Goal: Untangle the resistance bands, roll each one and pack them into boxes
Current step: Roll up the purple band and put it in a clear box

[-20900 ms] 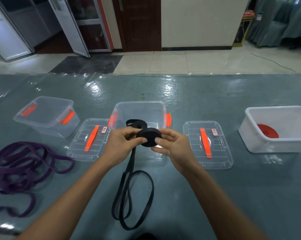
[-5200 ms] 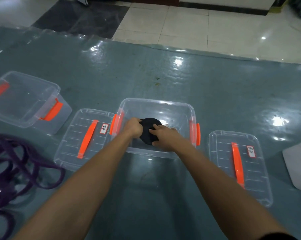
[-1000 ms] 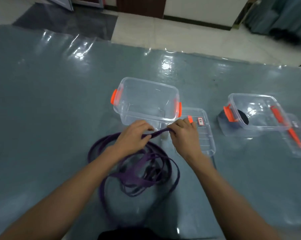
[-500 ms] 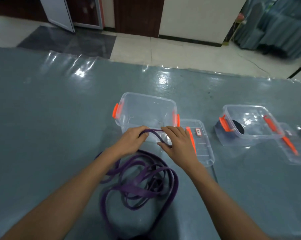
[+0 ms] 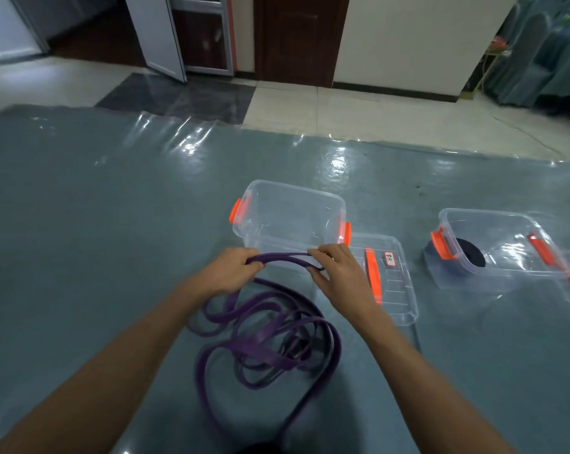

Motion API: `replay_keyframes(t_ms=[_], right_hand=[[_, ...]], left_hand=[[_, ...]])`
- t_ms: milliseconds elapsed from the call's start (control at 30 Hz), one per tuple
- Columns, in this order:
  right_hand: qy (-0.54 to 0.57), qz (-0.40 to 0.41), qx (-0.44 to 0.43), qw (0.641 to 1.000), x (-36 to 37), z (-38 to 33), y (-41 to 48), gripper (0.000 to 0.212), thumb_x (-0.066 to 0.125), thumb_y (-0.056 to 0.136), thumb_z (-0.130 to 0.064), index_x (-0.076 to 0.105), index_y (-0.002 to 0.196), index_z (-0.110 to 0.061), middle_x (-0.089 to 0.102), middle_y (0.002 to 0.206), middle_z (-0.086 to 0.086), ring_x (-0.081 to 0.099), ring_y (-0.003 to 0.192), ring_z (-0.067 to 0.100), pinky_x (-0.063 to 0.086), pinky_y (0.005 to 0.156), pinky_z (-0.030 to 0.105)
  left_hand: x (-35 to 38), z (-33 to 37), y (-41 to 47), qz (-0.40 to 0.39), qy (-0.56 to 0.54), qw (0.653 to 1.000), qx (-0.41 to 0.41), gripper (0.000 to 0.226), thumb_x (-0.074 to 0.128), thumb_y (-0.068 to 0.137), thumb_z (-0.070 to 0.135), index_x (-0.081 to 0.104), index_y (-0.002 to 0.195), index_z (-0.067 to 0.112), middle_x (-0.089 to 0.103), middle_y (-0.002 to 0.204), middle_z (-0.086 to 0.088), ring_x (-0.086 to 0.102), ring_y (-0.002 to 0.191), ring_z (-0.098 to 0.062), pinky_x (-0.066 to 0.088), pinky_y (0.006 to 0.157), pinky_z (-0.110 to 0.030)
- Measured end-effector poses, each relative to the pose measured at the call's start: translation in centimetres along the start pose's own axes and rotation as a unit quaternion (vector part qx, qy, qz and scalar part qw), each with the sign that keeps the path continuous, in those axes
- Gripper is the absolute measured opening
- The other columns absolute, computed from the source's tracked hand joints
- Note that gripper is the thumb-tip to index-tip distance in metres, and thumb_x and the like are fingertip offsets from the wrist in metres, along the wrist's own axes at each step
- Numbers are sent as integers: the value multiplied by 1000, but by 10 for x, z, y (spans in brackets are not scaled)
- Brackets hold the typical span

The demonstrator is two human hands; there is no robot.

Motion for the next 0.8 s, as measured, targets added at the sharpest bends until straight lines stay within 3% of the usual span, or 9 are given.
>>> replay_keyframes(t_ms=[100,200,267,400,500,600,800], right_hand=[[15,13,-13,1000,1,0,0,18,72,90,-16,73,107,-11,66,97,3,57,92,23,53,78,35],[32,32,-57,997,-3,-9,-1,12,73,90,-14,75,101,-10,65,92,4,55,87,21,51,73,31],[40,44,-90,994,-6,-19,-4,13,74,89,-13,75,101,-9,65,92,6,54,86,22,48,72,28],[58,69,-95,991,-16,-12,-11,12,72,90,-14,75,100,-8,66,92,6,53,87,21,47,80,28],[71,66,-90,991,-27,1,-20,15,67,95,-19,73,104,-9,66,96,5,55,89,21,48,81,28],[79,57,-88,991,-34,10,-29,24,63,96,-22,68,113,-8,66,107,6,56,98,22,47,88,29],[50,17,-71,996,-34,28,-38,47,78,84,-11,61,128,-6,64,118,7,57,108,24,53,90,34]], left_hand=[[10,-2,-9,-27,18,999,-12,12,59,93,23,72,91,23,74,81,3,69,70,-13,57,75,-33],[19,13,-15,-26,20,999,5,43,69,87,32,63,130,29,74,106,9,70,91,-7,54,92,-29],[27,37,-17,-14,-28,999,33,48,70,89,34,58,135,31,71,107,11,69,90,-2,55,92,-28],[43,71,-18,9,-57,996,70,27,61,97,30,67,123,30,69,86,14,63,71,-1,51,75,-21],[51,73,-18,12,-122,991,59,18,62,98,31,72,110,23,74,89,7,70,84,-9,55,87,-31],[62,77,-17,-15,-182,982,50,14,62,98,26,72,97,16,76,85,-4,74,84,-22,56,91,-41],[64,81,-13,0,-103,994,20,18,60,99,26,70,87,18,72,74,-2,72,71,-18,58,81,-35]])
Point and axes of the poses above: each hand's wrist, its own y-axis towards the middle knuckle, its own x-axis out of the palm, z = x × y, the point moved 9 cm from there along y, towards the middle knuckle
